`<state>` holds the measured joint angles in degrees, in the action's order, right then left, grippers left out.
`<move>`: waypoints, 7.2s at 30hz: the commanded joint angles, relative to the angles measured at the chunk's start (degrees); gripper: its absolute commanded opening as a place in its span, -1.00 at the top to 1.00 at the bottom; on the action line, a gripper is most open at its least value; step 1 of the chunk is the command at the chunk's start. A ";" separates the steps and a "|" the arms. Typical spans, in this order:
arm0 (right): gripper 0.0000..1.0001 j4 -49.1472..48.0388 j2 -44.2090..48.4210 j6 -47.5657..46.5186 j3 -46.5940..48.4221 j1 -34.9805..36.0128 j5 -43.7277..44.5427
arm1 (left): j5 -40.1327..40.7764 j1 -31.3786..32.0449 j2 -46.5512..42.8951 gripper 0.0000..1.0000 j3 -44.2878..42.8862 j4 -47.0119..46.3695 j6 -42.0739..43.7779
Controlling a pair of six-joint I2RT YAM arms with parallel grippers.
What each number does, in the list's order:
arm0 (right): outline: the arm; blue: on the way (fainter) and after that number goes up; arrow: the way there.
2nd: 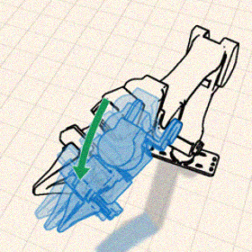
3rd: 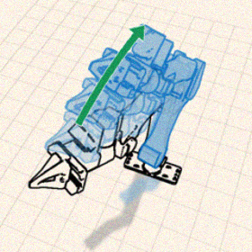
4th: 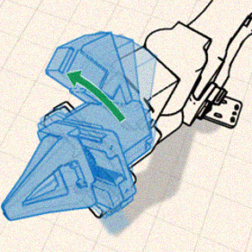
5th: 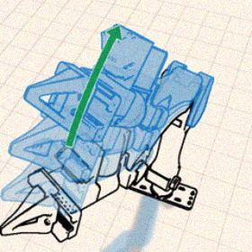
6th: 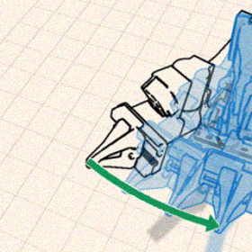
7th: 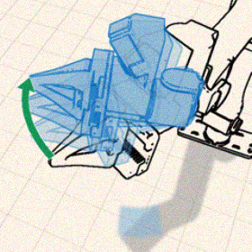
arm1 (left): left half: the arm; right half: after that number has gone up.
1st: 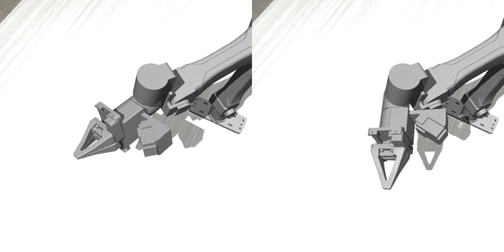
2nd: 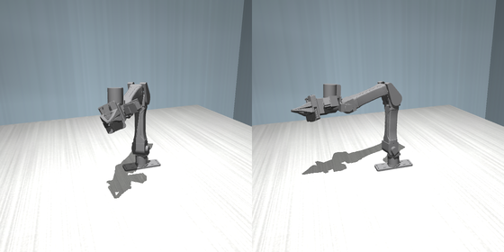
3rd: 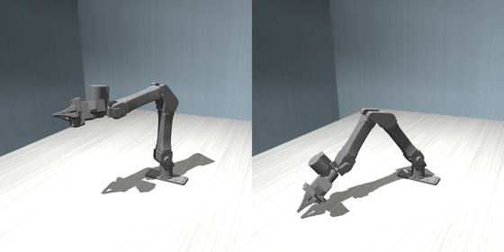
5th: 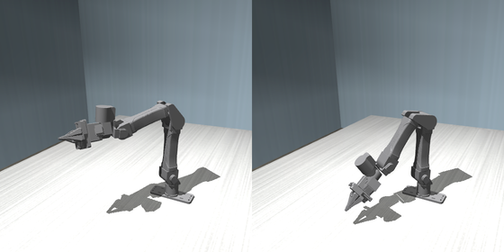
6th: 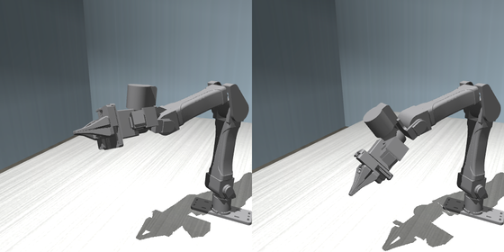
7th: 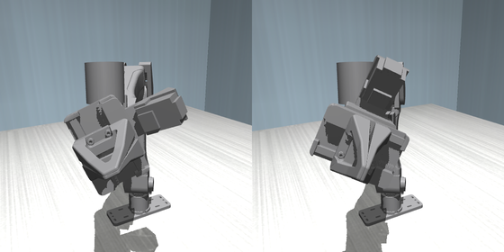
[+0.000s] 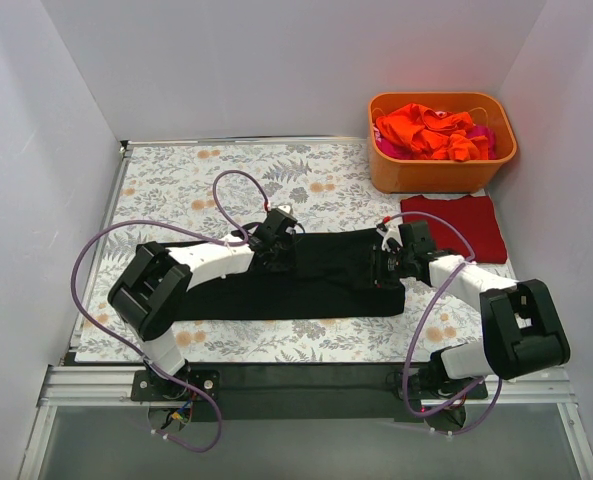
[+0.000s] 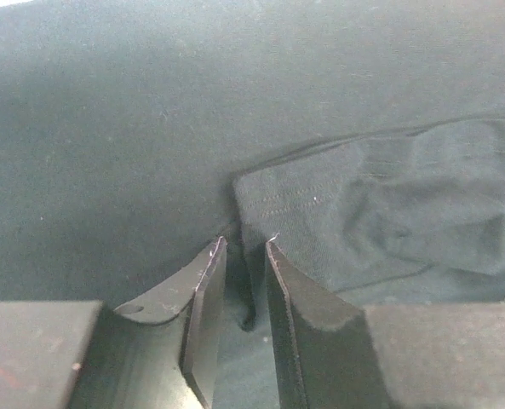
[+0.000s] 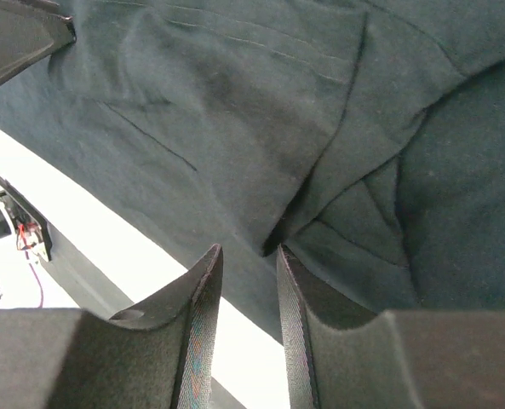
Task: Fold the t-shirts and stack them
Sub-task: Fold the tshirt
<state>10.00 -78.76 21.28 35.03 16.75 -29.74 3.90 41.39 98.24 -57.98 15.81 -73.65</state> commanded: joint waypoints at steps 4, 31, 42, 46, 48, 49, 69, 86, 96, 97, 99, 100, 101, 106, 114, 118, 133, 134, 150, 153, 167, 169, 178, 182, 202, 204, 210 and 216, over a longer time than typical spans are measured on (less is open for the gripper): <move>0.35 -2.53 -1.30 0.87 -0.84 -0.67 -0.06 | 2.08 0.10 0.82 0.49 -2.14 -0.43 1.58; 0.92 9.60 -2.89 -8.89 1.36 -5.24 -1.38 | 3.04 0.01 2.40 0.07 -2.84 1.59 9.14; 0.31 16.54 6.77 -8.62 11.02 -5.24 8.81 | 9.98 -0.77 -7.26 -0.37 -5.22 6.50 4.92; 0.31 16.11 6.96 -8.18 12.60 -5.24 10.93 | 13.23 -4.29 -10.16 -0.40 -2.59 8.88 2.02; 0.31 15.23 5.38 -8.01 13.22 -5.15 10.93 | 12.89 -8.66 -11.65 -0.40 -0.14 10.28 -0.26; 0.31 14.96 4.76 -7.83 13.31 -5.24 10.93 | 12.45 -10.26 -12.10 -0.41 1.01 10.38 -0.70; 0.34 3.18 -11.58 -11.78 18.06 -1.64 11.02 | 12.36 -19.94 -21.24 -0.50 14.64 8.09 4.56; 0.49 2.92 -16.34 -13.28 19.20 -1.28 7.41 | 11.92 -19.94 -24.41 -0.50 18.16 5.90 5.18; 0.97 3.10 -15.37 -13.81 19.73 -1.28 9.25 | 11.66 -19.85 -24.50 -0.51 18.25 5.98 5.18; 0.97 3.10 -14.85 -13.89 19.82 -1.37 9.61 | 11.57 -19.85 -24.50 -0.51 18.25 5.98 5.18; 0.97 3.01 -13.71 -13.89 20.26 -1.29 10.84 | 11.57 -19.94 -24.41 -0.51 18.25 5.98 5.18; 0.97 3.01 -13.26 -13.98 20.34 -1.28 11.36 | 11.48 -19.85 -24.32 -0.51 18.25 5.90 5.27; 0.97 3.10 -12.91 -14.16 20.69 -1.28 12.15 | 11.48 -19.94 -24.32 -0.51 18.34 5.98 5.27; 0.97 3.01 -12.03 -14.33 21.22 -1.28 13.48 | 11.57 -19.94 -24.14 -0.51 18.16 5.98 5.27; 0.97 1.69 -12.03 -13.37 19.64 -1.28 15.76 | 11.66 -19.85 -24.06 -0.51 18.25 5.98 5.27; 0.97 0.55 -10.63 -12.49 17.80 -1.37 18.39 | 11.74 -19.85 -24.06 -0.51 18.16 5.98 5.27; 0.97 -3.94 -3.42 -10.73 10.24 -1.11 15.94 | 3.76 -19.77 -24.76 -0.52 18.51 3.35 5.62; 0.97 -4.02 -3.50 -10.64 10.15 -1.11 15.50 | -0.69 -19.77 -24.67 -0.52 18.08 1.87 5.45; 0.97 -4.20 -4.38 -10.99 10.68 -1.11 14.44 | -21.74 -9.22 -2.27 -0.51 -2.31 -5.09 -5.63; 0.97 -4.20 -4.12 -11.26 10.41 -1.02 14.44 | -22.53 -8.34 1.60 -0.43 -4.07 -5.09 -6.77; 0.97 -4.37 -4.12 -11.43 10.06 -1.20 14.36 | -25.96 -5.44 8.37 0.07 -9.35 -6.05 -7.39; 0.97 -4.46 -4.12 -11.52 10.06 -1.11 14.36 | -26.23 -5.35 8.11 0.13 -9.26 -6.84 -7.48; 0.97 -4.37 -4.12 -11.61 10.06 -1.11 14.53 | -23.42 -5.09 6.79 0.56 -7.24 -10.53 -3.44; 0.97 -4.37 -4.21 -11.61 9.80 -1.20 15.14 | -21.92 -4.74 6.97 0.74 -5.84 -12.03 -1.42; 0.97 -2.97 -5.35 -10.91 8.83 -1.20 21.83 | -11.73 -4.74 4.25 0.69 4.63 -23.98 -3.52; 0.79 -2.36 -5.26 -10.82 9.79 -1.11 20.60 | -11.64 -4.65 3.72 0.49 4.45 -23.99 -3.08; 0.45 1.07 -1.58 -10.03 12.35 -0.41 19.19 | -8.48 -2.80 -1.80 -0.21 3.49 -22.15 -1.24; 0.44 2.30 4.22 -7.92 11.38 -0.14 10.94 | -1.39 -0.26 -9.10 -0.35 2.78 -16.35 -0.97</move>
<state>11.05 -77.60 11.86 44.58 16.23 -12.80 -3.86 39.66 95.09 -53.91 -3.90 -75.79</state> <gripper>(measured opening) 0.279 0.674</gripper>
